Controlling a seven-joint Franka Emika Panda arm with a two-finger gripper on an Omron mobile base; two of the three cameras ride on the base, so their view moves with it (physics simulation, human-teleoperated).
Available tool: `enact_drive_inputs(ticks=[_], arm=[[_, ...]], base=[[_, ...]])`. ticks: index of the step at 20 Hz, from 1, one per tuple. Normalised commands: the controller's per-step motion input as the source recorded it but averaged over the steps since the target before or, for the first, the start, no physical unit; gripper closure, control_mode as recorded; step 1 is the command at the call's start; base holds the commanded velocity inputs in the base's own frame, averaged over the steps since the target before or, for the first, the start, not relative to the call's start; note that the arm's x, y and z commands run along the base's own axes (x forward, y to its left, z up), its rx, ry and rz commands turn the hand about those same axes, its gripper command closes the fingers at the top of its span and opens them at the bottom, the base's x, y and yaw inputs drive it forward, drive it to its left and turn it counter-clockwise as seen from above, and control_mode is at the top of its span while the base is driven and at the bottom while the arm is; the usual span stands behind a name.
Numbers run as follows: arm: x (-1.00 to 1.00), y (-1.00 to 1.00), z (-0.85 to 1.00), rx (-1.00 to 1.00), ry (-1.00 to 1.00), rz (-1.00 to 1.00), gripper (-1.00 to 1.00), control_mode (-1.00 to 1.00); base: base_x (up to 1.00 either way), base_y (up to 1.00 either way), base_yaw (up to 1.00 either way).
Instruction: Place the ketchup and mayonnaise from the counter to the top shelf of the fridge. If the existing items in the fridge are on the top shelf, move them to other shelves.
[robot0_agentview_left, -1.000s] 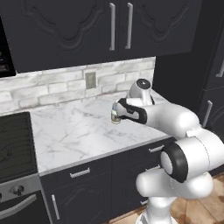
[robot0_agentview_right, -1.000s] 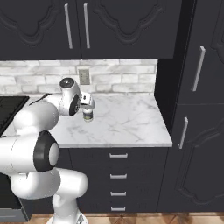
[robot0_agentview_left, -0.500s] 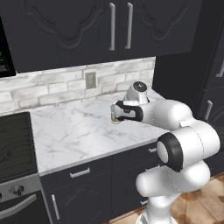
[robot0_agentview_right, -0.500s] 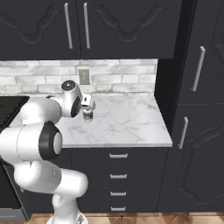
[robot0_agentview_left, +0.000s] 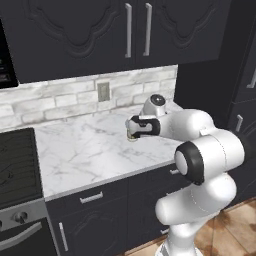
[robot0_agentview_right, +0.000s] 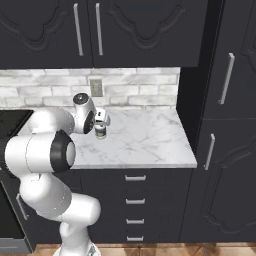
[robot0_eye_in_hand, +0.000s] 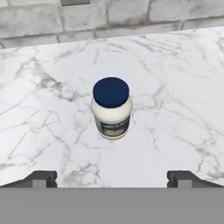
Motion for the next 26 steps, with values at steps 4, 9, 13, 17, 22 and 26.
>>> enact_drive_inputs(ticks=[4, 9, 13, 17, 22, 26], arm=[[0.22, 0.01, -0.23, 0.00, 0.00, 0.00, -1.00, -1.00], [0.21, 0.00, -0.17, 0.00, 0.00, 0.00, -1.00, -1.00], [0.23, 0.00, -0.11, 0.00, 0.00, 0.00, -1.00, -1.00], [0.22, 0.00, -0.10, 0.00, 0.00, 0.00, -1.00, -1.00], [0.16, 0.09, -0.15, 0.00, 0.00, 0.00, -1.00, -1.00], [0.14, 0.10, -0.15, 0.00, 0.00, 0.00, -1.00, -1.00]], base=[[0.00, 0.00, 0.00], [0.00, 0.00, 0.00], [0.00, 0.00, 0.00], [0.00, 0.00, 0.00], [0.00, 0.00, 0.00], [0.00, 0.00, 0.00]])
